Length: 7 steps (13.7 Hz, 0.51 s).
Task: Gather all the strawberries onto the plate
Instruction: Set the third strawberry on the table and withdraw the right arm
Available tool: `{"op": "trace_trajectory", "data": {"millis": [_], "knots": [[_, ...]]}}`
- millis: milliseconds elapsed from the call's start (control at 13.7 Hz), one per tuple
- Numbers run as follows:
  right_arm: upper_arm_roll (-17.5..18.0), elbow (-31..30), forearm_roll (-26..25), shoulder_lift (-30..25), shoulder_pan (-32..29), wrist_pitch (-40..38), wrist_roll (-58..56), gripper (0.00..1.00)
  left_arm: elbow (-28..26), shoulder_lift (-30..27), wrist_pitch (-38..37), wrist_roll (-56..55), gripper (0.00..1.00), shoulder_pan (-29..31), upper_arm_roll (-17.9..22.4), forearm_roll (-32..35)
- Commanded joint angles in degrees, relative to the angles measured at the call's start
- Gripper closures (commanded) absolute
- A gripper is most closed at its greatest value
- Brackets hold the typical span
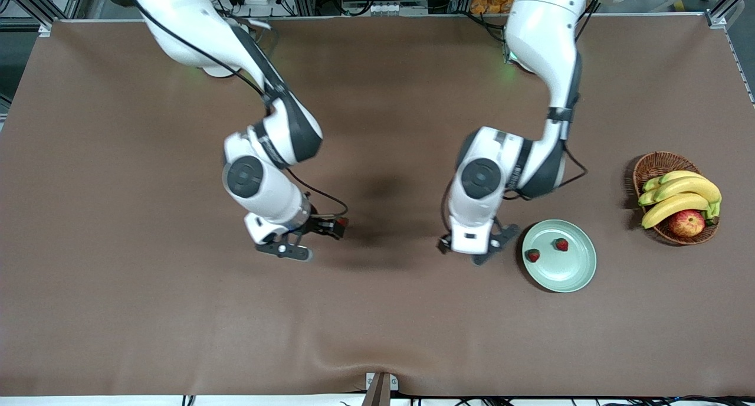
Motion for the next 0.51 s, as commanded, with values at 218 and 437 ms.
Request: {"op": "trace_trajectory", "data": {"millis": [218,437], "knots": [[0.76,2.36,-5.77,-16.27,-9.72,-23.50,-7.41,0.00,8.04,8.04,12.62,-5.68,0.00,-7.79,-0.59,-0.84],[0.68,2.98,-7.80,-20.75,-14.73,-27.57,-15.22,0.00,13.31,13.57,17.72,-5.59,0.00,-10.87,-0.06,-0.23]]}}
